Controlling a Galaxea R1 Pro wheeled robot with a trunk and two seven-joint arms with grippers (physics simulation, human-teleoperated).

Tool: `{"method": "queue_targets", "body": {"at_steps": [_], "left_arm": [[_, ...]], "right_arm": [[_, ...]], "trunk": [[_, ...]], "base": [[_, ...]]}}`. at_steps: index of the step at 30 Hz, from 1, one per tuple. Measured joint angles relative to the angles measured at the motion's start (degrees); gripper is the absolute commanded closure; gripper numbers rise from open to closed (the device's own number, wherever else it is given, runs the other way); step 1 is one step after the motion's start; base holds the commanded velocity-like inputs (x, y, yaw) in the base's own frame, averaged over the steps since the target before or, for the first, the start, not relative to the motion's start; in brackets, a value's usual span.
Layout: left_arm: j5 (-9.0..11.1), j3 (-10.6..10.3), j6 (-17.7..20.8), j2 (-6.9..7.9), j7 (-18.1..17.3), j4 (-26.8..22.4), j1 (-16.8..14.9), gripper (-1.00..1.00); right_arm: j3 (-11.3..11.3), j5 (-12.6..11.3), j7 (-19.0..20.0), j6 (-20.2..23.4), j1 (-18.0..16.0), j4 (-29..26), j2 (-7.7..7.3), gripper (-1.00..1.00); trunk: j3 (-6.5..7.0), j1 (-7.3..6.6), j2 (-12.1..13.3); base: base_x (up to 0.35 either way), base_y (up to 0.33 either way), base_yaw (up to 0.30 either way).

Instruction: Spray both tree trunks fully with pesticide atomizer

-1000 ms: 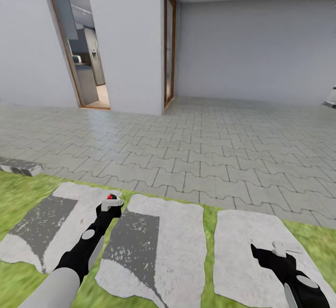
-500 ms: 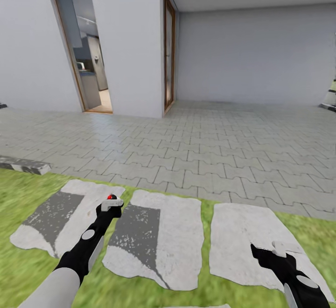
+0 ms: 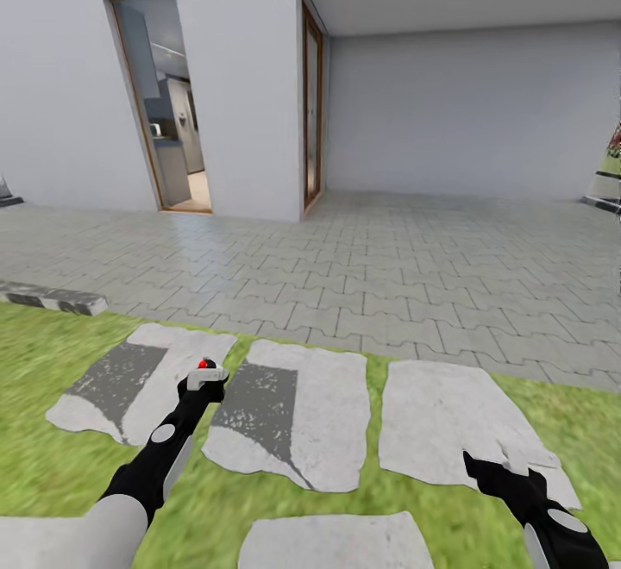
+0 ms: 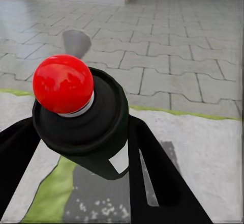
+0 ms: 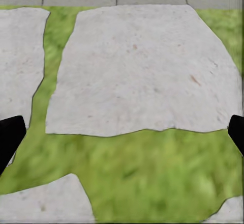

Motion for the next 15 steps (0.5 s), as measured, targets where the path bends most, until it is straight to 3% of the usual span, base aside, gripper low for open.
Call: {"method": "queue_targets", "body": {"at_steps": [10, 15], "left_arm": [[0.0, 0.0, -0.05, 0.0, 0.0, 0.0, 0.0, 1.0], [0.0, 0.01, -0.01, 0.01, 0.0, -0.02, 0.01, 1.0]], "right_arm": [[0.0, 0.0, -0.03, 0.0, 0.0, 0.01, -0.01, -1.0], [0.01, 0.03, -0.05, 0.0, -0.01, 0.02, 0.01, -1.0]], "trunk": [[0.33, 0.0, 0.0], [0.41, 0.0, 0.0]], "base": [[-0.335, 0.0, 0.004], [-0.335, 0.0, 0.177]]}}
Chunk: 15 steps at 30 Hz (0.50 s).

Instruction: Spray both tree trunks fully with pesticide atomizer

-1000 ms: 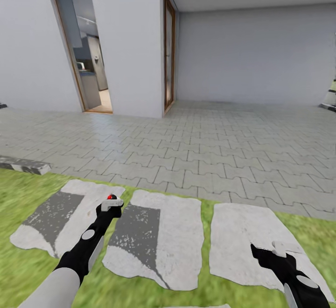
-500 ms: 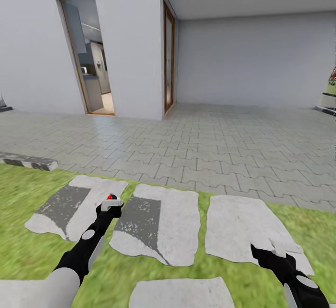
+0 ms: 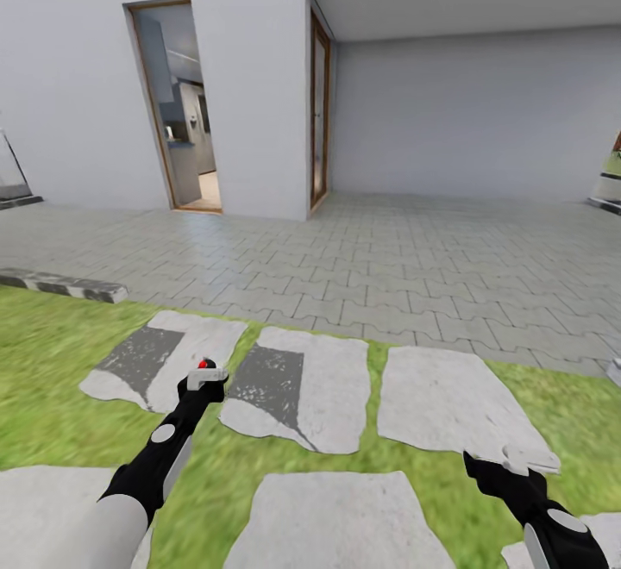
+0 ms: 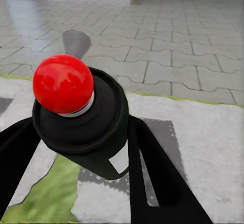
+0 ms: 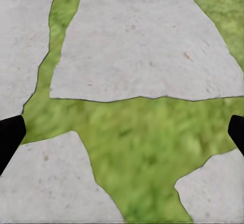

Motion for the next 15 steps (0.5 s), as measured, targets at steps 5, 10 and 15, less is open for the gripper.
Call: {"method": "queue_targets", "body": {"at_steps": [5, 10, 15], "left_arm": [[0.0, 0.02, 0.01, 0.01, 0.01, 0.0, 0.01, 1.0], [0.0, 0.0, -0.01, 0.0, 0.0, -0.01, 0.0, 1.0], [0.0, 0.0, 0.02, 0.0, 0.0, -0.01, 0.0, 1.0]], "right_arm": [[0.01, 0.02, 0.0, 0.0, 0.0, -0.01, 0.0, -1.0], [0.0, 0.05, 0.0, 0.0, 0.0, -0.08, 0.0, -1.0], [0.0, 0.05, 0.0, 0.0, 0.0, -0.08, 0.0, -1.0]], "trunk": [[0.13, 0.01, 0.01], [0.29, 0.0, 0.0], [0.49, -0.01, 0.0]], "base": [[-0.335, 0.0, 0.253], [-0.324, 0.0, 0.263], [-0.239, 0.0, 0.261]]}}
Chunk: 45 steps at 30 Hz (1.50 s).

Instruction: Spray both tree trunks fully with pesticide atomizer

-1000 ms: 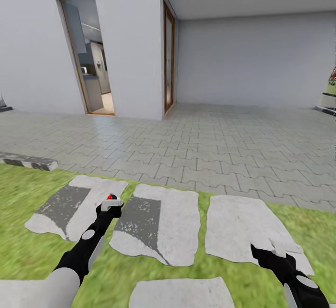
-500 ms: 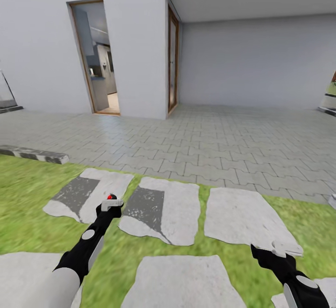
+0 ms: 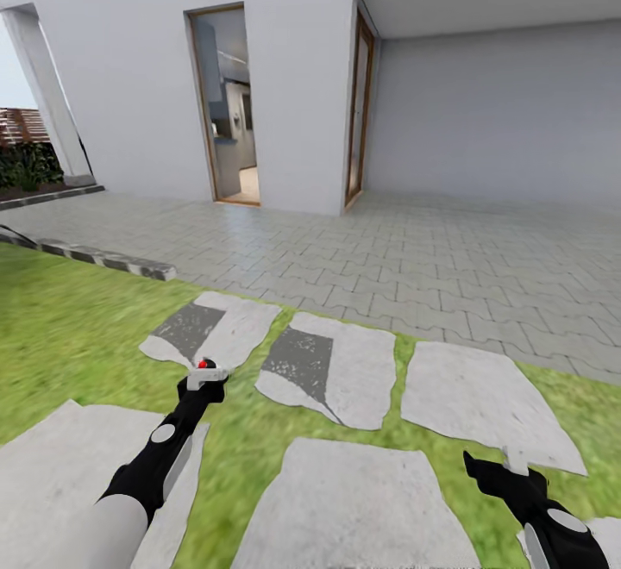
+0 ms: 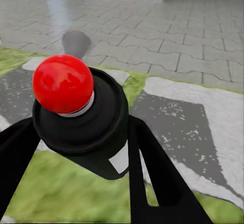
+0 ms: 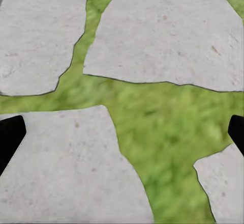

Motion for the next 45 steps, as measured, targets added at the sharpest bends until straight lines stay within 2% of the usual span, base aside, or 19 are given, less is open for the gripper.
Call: {"method": "queue_targets", "body": {"at_steps": [8, 35, 45], "left_arm": [[0.01, 0.0, 0.01, 0.0, 0.0, 0.0, 0.0, 1.0], [0.03, 0.0, 0.02, 0.0, 0.0, 0.01, 0.0, 1.0], [0.08, 0.1, 0.04, -0.01, -0.02, -0.03, -0.01, 1.0]], "right_arm": [[0.0, 0.0, 0.0, 0.0, 0.01, 0.0, 0.0, -1.0], [0.0, 0.0, 0.0, 0.0, 0.0, 0.23, 0.0, -1.0], [0.0, 0.0, 0.0, -0.04, 0.0, 0.27, 0.0, -1.0]], "trunk": [[0.43, -0.02, 0.0], [2.16, -0.03, 0.0], [2.82, -0.02, 0.0]], "base": [[-0.106, 0.0, 0.235], [0.001, 0.002, 0.211], [0.052, 0.242, 0.206]]}}
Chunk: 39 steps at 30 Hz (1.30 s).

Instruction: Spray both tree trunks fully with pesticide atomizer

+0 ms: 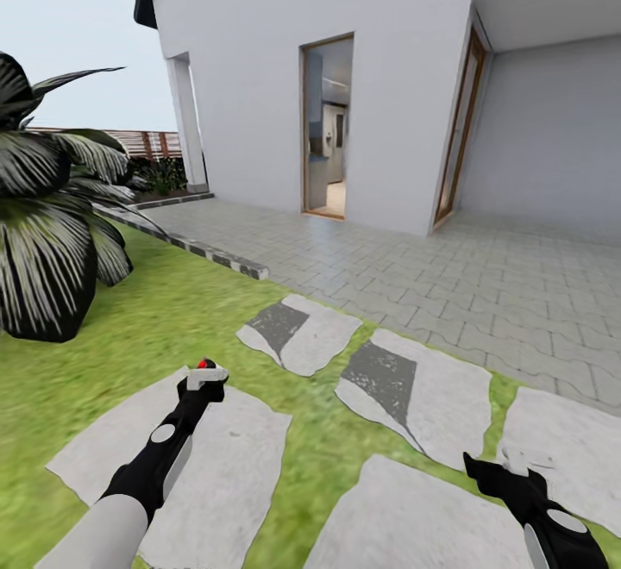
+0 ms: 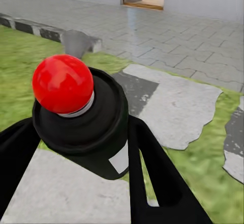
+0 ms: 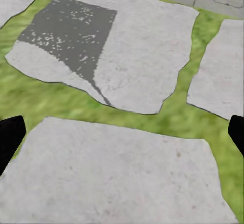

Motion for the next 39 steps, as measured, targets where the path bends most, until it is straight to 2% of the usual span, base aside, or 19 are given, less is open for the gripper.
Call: {"method": "queue_targets", "body": {"at_steps": [12, 23, 39], "left_arm": [[0.03, 0.03, 0.0, 0.0, 0.0, -0.07, 0.0, 1.0], [0.04, 0.1, -0.01, 0.02, 0.0, -0.05, -0.01, 1.0], [0.08, 0.06, 0.0, 0.01, 0.0, -0.05, 0.0, 1.0]], "right_arm": [[0.0, 0.0, 0.0, 0.0, 0.0, 0.02, 0.0, -1.0], [-0.01, 0.0, 0.0, 0.0, 0.01, 0.0, 0.0, -1.0], [0.0, 0.07, 0.0, 0.0, 0.0, 0.0, 0.0, -1.0]], "trunk": [[0.77, 0.0, -0.01], [0.9, 0.0, 0.0], [1.55, 0.0, 0.0]], "base": [[0.001, 0.309, 0.199], [0.0, 0.31, 0.042], [0.0, 0.31, 0.197]]}}
